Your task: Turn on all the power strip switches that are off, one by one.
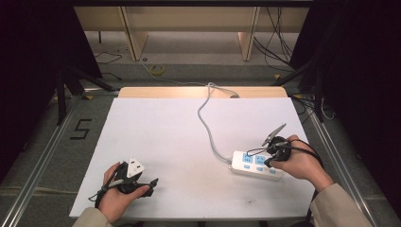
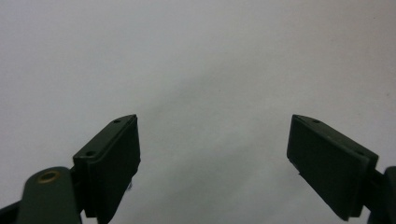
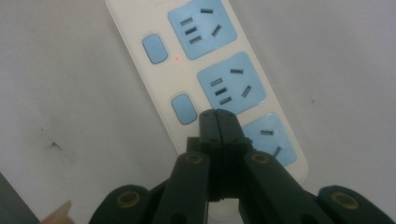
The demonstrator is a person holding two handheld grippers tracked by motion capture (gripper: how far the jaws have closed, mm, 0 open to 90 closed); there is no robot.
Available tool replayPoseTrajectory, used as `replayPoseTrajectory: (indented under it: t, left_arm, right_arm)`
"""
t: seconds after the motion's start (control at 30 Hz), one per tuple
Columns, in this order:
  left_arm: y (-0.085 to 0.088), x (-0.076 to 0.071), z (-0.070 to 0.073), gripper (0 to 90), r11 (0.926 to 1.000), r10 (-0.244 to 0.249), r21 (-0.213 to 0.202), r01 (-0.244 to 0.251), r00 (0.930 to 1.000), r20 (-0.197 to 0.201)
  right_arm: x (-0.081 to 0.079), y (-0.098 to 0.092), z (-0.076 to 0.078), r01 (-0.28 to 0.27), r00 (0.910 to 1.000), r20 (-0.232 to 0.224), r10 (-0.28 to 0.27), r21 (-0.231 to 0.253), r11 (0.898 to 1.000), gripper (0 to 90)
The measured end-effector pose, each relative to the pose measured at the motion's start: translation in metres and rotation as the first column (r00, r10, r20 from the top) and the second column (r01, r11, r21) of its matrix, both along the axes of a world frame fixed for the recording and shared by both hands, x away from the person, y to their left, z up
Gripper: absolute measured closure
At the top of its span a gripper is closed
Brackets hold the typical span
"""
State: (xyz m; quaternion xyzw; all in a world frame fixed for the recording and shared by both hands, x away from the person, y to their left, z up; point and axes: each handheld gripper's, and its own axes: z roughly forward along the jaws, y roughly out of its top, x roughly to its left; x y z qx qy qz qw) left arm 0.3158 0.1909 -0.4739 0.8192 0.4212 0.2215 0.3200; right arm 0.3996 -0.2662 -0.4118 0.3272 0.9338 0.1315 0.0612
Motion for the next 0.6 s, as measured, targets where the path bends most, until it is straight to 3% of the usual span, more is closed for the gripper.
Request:
replayPoseTrajectory:
  t: [0.33,0.6]
  left_arm:
    - [-0.0002,0.0,-0.0002,17.2,1.0,0.001,0.0,-0.001,1.0,0.001]
    - [-0.0001,-0.0002,-0.0001,17.2,1.0,0.0,0.0,0.0,1.0,0.001]
  right_arm:
    - [0.0008,0.0027,-0.0006,0.012,0.9989,0.043,-0.015,0.055,0.998,90.0]
    - [0.0007,0.0056,0.0007,0.029,0.9932,0.109,-0.04,0.101,0.994,89.2]
